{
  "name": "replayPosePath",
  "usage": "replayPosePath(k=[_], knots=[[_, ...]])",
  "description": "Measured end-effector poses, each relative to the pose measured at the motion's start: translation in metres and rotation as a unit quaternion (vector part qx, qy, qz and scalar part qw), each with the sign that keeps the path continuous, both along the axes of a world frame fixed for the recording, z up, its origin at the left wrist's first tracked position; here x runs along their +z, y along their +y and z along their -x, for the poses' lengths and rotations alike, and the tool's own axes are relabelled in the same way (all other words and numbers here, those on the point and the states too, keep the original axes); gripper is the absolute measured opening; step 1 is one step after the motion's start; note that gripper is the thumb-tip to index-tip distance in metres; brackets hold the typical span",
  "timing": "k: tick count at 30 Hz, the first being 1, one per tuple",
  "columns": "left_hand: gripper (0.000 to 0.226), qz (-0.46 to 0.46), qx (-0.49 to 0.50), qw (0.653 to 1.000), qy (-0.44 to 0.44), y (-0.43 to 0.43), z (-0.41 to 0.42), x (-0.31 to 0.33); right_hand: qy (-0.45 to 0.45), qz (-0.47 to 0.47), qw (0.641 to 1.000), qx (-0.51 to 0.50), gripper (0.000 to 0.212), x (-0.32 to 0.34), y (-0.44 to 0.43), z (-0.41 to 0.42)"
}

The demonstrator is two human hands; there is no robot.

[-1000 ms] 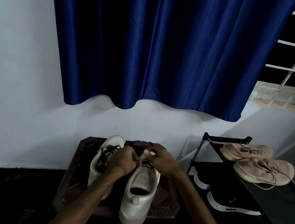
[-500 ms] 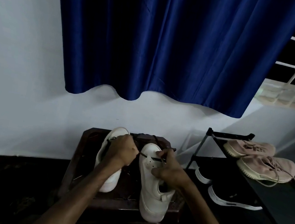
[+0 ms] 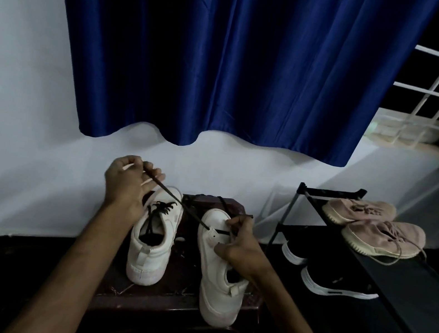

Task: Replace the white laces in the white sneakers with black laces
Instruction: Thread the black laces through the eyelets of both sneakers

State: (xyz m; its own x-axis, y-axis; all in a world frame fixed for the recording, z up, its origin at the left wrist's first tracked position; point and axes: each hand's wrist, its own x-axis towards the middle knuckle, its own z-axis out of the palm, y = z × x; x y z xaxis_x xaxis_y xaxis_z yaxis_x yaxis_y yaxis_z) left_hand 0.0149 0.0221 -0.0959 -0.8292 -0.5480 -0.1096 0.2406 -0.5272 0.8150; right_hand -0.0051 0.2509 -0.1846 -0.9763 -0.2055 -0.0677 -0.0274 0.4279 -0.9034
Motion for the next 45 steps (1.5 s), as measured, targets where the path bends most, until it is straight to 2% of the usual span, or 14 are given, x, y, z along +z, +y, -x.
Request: replayPosePath(k=[2,4,8,10,14,20,24,29,31,33,35,37,39,45], knots=[[0.017,0.151,-0.009,0.988,-0.039,0.016,0.005,-0.008,0.003,0.008,1.0,-0.007,0.062,-0.001,-0.002,-0.001],[0.016,0.398,-0.037,0.914,-0.069,0.037,0.009,-0.022,0.008,0.022,1.0,-0.017,0.061,-0.002,-0.003,-0.002],[0.02,0.778,-0.153,0.591,-0.147,0.063,0.013,-0.041,0.014,0.012,0.999,-0.029,0.063,0.001,-0.002,-0.005],[0.028,0.813,-0.2,0.512,-0.192,0.067,0.012,-0.048,0.019,-0.005,0.999,-0.032,0.065,0.002,-0.002,-0.005],[0.034,0.803,-0.199,0.534,-0.174,0.062,0.012,-0.05,0.02,-0.028,0.999,-0.034,0.07,-0.001,-0.003,-0.002],[0.037,0.621,-0.208,0.741,-0.149,0.032,0.018,-0.032,0.013,-0.036,0.998,-0.053,0.073,-0.003,-0.001,0.0],[0.031,0.333,-0.165,0.919,-0.131,0.006,0.014,-0.012,0.019,-0.042,0.997,-0.064,0.075,-0.002,-0.001,-0.001],[0.037,0.07,-0.208,0.967,-0.128,0.019,0.008,-0.018,0.022,-0.044,0.997,-0.061,0.072,-0.001,-0.006,-0.003],[0.036,0.076,-0.193,0.971,-0.12,0.033,0.01,-0.021,0.022,-0.037,0.997,-0.063,0.071,0.001,-0.006,-0.006],[0.038,0.277,-0.121,0.949,-0.092,0.045,0.011,-0.027,0.03,-0.034,0.996,-0.078,0.068,0.001,-0.006,-0.006],[0.035,0.557,-0.071,0.826,-0.055,0.051,0.01,-0.04,0.043,-0.023,0.993,-0.109,0.058,0.003,-0.004,-0.008],[0.031,0.721,-0.094,0.681,-0.086,0.056,0.007,-0.048,0.042,-0.004,0.99,-0.137,0.045,0.006,-0.003,-0.011],[0.04,0.805,-0.119,0.571,-0.107,0.059,0.007,-0.055,0.048,-0.005,0.988,-0.144,0.04,0.008,-0.004,-0.013],[0.029,0.852,-0.178,0.471,-0.144,0.062,0.012,-0.054,0.049,-0.027,0.991,-0.118,0.048,0.01,-0.004,-0.016]])
